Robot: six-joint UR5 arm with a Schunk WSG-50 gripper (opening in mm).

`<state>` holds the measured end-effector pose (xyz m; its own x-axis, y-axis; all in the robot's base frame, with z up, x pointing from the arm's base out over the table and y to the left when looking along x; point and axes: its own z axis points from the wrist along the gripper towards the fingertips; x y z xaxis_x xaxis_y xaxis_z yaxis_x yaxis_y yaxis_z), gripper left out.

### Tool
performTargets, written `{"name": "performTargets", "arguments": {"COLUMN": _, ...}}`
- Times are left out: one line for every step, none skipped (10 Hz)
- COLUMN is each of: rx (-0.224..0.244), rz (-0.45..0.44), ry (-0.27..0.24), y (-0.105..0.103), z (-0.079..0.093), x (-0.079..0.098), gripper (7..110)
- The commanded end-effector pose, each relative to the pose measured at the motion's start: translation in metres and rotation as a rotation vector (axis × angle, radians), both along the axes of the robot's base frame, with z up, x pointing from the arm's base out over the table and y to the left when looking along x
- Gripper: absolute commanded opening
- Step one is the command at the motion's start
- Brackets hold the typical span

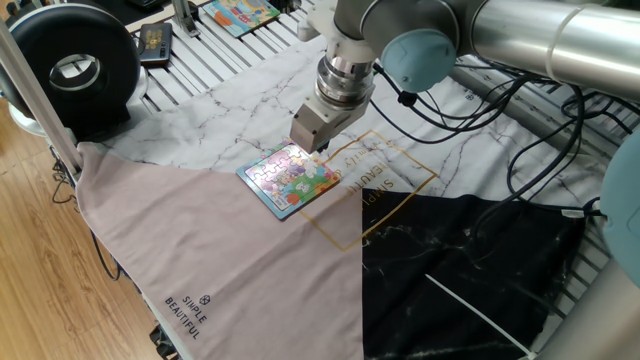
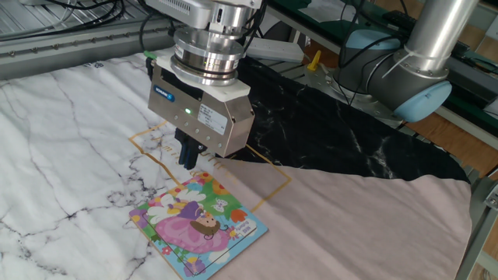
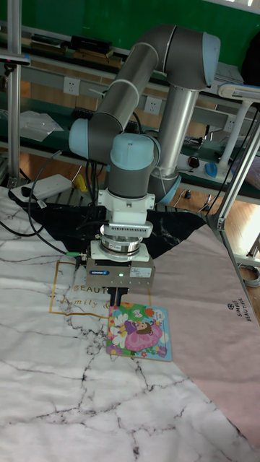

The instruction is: Assemble one piece of a puzzle

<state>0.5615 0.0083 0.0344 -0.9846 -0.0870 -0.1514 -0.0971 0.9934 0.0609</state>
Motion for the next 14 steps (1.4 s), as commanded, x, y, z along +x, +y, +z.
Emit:
{"name": "performTargets", "arguments": {"rx": -0.017, "rz": -0.045, "ry": 0.004, "y": -0.007, "z": 0.001, "x": 0.000, "gripper": 7}}
{"name": "performTargets", "arguments": {"rx": -0.023, "rz": -0.050, "ry": 0.005, "y": -0.009, "z": 0.001, "x": 0.000, "gripper": 7}}
{"name": "performTargets", "arguments": {"rx": -0.015, "rz": -0.048, "ry": 0.008, "y": -0.007, "z": 0.002, "x": -0.001, "gripper": 7}}
{"name": "performTargets", "arguments": {"rx": -0.005, "rz": -0.048, "ry": 0.007, "y": -0.005, "z": 0.002, "x": -0.001, "gripper": 7}}
{"name": "performTargets", "arguments": {"rx": -0.020, "rz": -0.051, "ry": 0.007, "y": -0.008, "z": 0.002, "x": -0.001, "gripper": 7}}
{"name": "performTargets", "arguments": {"rx": -0.022, "rz": -0.054, "ry": 0.009, "y": -0.009, "z": 0.001, "x": -0.001, "gripper": 7}}
{"name": "performTargets", "arguments": {"rx": -0.025, "rz": -0.055, "ry": 0.012, "y": -0.010, "z": 0.001, "x": -0.002, "gripper": 7}}
{"name": "performTargets", "arguments": {"rx": -0.039, "rz": -0.055, "ry": 0.013, "y": -0.013, "z": 0.001, "x": -0.002, "gripper": 7}}
{"name": "performTargets", "arguments": {"rx": -0.047, "rz": -0.055, "ry": 0.014, "y": -0.015, "z": 0.001, "x": -0.003, "gripper": 7}}
{"name": "performTargets", "arguments": {"rx": -0.044, "rz": -0.054, "ry": 0.014, "y": -0.014, "z": 0.001, "x": -0.003, "gripper": 7}}
{"name": "performTargets", "arguments": {"rx": -0.033, "rz": -0.052, "ry": 0.010, "y": -0.012, "z": 0.002, "x": -0.002, "gripper": 7}}
{"name": "performTargets", "arguments": {"rx": -0.033, "rz": -0.051, "ry": 0.013, "y": -0.012, "z": 0.001, "x": -0.002, "gripper": 7}}
{"name": "performTargets", "arguments": {"rx": -0.041, "rz": -0.054, "ry": 0.016, "y": -0.014, "z": 0.002, "x": -0.003, "gripper": 7}}
{"name": "performTargets", "arguments": {"rx": -0.039, "rz": -0.054, "ry": 0.016, "y": -0.013, "z": 0.001, "x": -0.003, "gripper": 7}}
